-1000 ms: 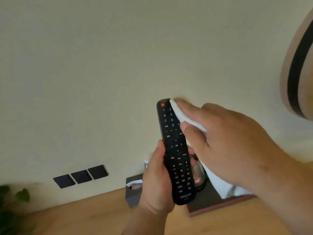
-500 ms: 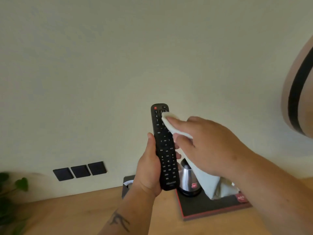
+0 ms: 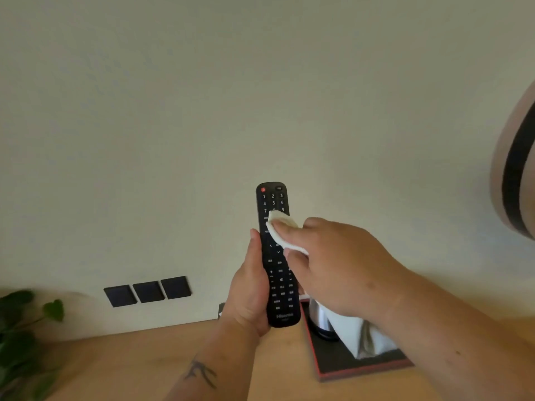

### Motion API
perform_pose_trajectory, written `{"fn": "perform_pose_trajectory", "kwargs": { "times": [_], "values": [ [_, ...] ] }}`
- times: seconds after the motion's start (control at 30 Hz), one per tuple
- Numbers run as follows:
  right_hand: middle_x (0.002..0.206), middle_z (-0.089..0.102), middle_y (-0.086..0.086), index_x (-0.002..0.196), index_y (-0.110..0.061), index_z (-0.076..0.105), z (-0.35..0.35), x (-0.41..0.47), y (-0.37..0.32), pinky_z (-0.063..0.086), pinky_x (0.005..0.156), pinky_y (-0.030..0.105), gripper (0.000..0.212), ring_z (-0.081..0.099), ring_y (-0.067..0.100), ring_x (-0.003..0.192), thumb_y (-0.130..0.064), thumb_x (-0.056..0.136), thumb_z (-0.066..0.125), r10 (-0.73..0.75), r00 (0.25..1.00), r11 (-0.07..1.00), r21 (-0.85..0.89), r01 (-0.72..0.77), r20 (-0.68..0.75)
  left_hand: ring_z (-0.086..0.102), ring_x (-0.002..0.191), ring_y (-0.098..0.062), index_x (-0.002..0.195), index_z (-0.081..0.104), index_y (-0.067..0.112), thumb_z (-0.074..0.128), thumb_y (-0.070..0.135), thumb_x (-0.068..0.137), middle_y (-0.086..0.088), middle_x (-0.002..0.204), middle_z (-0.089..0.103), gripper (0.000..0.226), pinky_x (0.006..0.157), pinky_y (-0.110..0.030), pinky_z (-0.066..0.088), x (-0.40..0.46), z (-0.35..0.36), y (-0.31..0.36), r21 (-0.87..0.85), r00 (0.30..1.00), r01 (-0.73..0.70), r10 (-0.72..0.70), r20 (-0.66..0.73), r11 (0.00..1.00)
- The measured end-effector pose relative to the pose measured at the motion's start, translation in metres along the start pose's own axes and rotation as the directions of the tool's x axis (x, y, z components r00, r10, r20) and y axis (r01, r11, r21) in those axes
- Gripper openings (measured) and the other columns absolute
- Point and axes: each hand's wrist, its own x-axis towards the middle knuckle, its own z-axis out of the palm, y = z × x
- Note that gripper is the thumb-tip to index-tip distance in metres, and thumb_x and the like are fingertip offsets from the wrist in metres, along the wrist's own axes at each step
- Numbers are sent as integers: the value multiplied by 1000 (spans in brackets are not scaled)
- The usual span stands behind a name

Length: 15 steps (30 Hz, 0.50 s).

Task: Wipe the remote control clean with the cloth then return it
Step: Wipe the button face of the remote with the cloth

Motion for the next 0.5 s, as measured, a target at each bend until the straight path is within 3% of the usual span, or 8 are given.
{"fn": "perform_pose_trajectory", "kwargs": {
  "times": [0.07,0.17,0.27,0.43,0.5],
  "values": [
    [88,51,-8,144,-54,26,-7,3,0,47,70,33,50,55,15,79,-42,98,36,6,1000,998,57,-6,-3,72,84,-36,113,75,7,37,75,90,-24,102,74,80,71,-41,57,-2,-1,2,-8,1000,-17,18,22,1000],
    [87,50,-8,143,-54,29,-19,17,3,47,64,32,48,57,14,71,-42,97,35,14,992,999,44,-9,-125,60,63,-29,99,77,9,35,71,93,-17,82,68,75,59,-34,55,-4,-1,4,4,998,-61,61,35,998],
    [94,50,-7,145,-50,27,-23,19,-3,50,65,35,50,58,18,72,-41,97,36,-14,985,997,-75,1,-172,59,60,-26,101,75,12,36,68,93,-14,78,68,69,56,-34,54,-8,-1,5,-9,994,-81,82,67,997],
    [127,50,-10,140,-48,32,-19,6,-2,46,63,31,50,53,12,71,-25,96,40,-101,995,985,-143,96,-28,61,62,-21,119,66,8,45,69,85,-13,83,70,73,54,-34,52,-14,-14,-3,-77,992,-58,66,108,995],
    [126,54,-11,137,-51,33,-24,11,2,50,68,34,52,59,14,79,-21,95,40,-90,995,986,-143,83,-39,62,63,-20,116,67,10,45,68,84,-12,86,71,70,55,-34,52,-16,-16,-6,-71,992,-63,71,107,995]
  ]
}}
